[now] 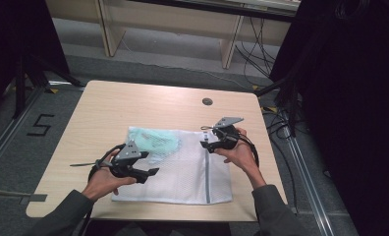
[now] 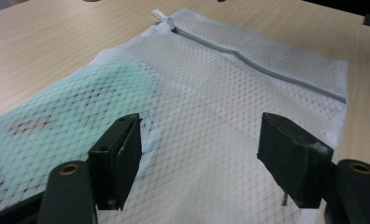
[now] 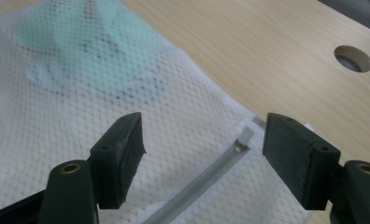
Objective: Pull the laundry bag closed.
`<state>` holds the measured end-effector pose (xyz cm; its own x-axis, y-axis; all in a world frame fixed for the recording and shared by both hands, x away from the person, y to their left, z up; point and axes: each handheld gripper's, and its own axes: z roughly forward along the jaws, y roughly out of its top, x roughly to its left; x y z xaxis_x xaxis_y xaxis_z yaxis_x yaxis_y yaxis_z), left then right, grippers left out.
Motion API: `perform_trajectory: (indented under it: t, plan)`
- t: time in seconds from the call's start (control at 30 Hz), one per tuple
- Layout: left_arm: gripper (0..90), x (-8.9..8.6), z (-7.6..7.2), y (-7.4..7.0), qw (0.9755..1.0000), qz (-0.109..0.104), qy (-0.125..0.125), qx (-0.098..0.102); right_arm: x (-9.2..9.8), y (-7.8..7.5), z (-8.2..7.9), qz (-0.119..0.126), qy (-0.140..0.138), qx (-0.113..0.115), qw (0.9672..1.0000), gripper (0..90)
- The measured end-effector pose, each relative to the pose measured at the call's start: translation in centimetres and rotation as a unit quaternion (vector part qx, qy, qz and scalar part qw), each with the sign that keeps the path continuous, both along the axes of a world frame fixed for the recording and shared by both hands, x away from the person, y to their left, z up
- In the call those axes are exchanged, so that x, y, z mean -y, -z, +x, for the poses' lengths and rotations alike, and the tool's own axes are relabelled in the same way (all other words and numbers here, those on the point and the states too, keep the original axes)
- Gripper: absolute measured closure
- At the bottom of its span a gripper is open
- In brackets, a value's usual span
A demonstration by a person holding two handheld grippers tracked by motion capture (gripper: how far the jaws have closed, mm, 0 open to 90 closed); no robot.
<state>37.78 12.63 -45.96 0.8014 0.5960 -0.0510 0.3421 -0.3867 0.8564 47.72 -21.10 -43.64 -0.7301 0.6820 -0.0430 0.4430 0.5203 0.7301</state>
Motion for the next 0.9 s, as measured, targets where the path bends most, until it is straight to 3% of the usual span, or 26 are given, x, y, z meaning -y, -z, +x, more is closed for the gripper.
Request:
perform_trajectory:
  t: [0.07, 0.1, 0.17, 0.23, 0.37, 0.4, 0.43, 0.47, 0.5, 0.53, 0.9]
  plan:
    - [29.9, -0.2, -0.1, 0.0, 1.0, -0.001, -0.004, -0.003, 0.0, 0.0, -0.3, -0.004, -0.016, 0.008, 0.9998, 29.9]
    - [29.7, -0.4, -0.1, 0.0, 1.0, 0.003, -0.005, -0.002, 0.0, -0.1, -0.5, -0.008, -0.018, -0.004, 0.9998, 29.8]
    - [29.1, -0.6, -0.2, 0.0, 1.0, 0.004, -0.002, -0.005, -0.1, 0.2, -0.8, 0.0, -0.019, 0.014, 0.9997, 29.5]
    - [29.0, -0.7, -0.2, 0.1, 1.0, 0.007, -0.002, 0.001, -0.1, 0.2, -1.0, 0.001, -0.022, 0.01, 0.9997, 29.5]
    - [28.4, -0.6, -0.3, 0.4, 0.9999, 0.001, -0.009, -0.007, 0.2, 0.5, -2.2, 0.006, -0.016, 0.003, 0.9998, 27.0]
    - [28.4, -0.6, -0.3, 0.4, 0.9999, 0.011, -0.008, -0.005, 0.3, 0.6, -2.6, 0.006, -0.007, 0.002, 1.0, 27.0]
    - [28.3, -0.5, -0.3, 0.5, 1.0, 0.004, -0.007, -0.002, 0.5, 0.4, -2.8, 0.001, -0.019, -0.004, 0.9998, 27.0]
    - [28.2, -0.5, -0.4, 0.5, 0.9999, 0.005, -0.007, -0.007, 0.5, 0.8, -3.0, 0.011, -0.016, 0.015, 0.9997, 27.0]
    - [28.0, -0.6, -0.4, 0.5, 0.9999, 0.011, -0.001, -0.001, 0.7, 0.6, -3.4, 0.006, -0.019, -0.003, 0.9998, 27.0]
    - [27.8, -0.6, -0.4, 0.5, 0.9999, 0.011, -0.001, -0.001, 0.8, 0.9, -3.6, 0.01, -0.021, 0.013, 0.9996, 27.0]
    - [21.8, -1.1, -1.2, 0.6, 0.9999, 0.009, -0.011, -0.005, 1.6, 1.4, -5.3, -0.002, -0.024, -0.002, 0.9997, 23.9]
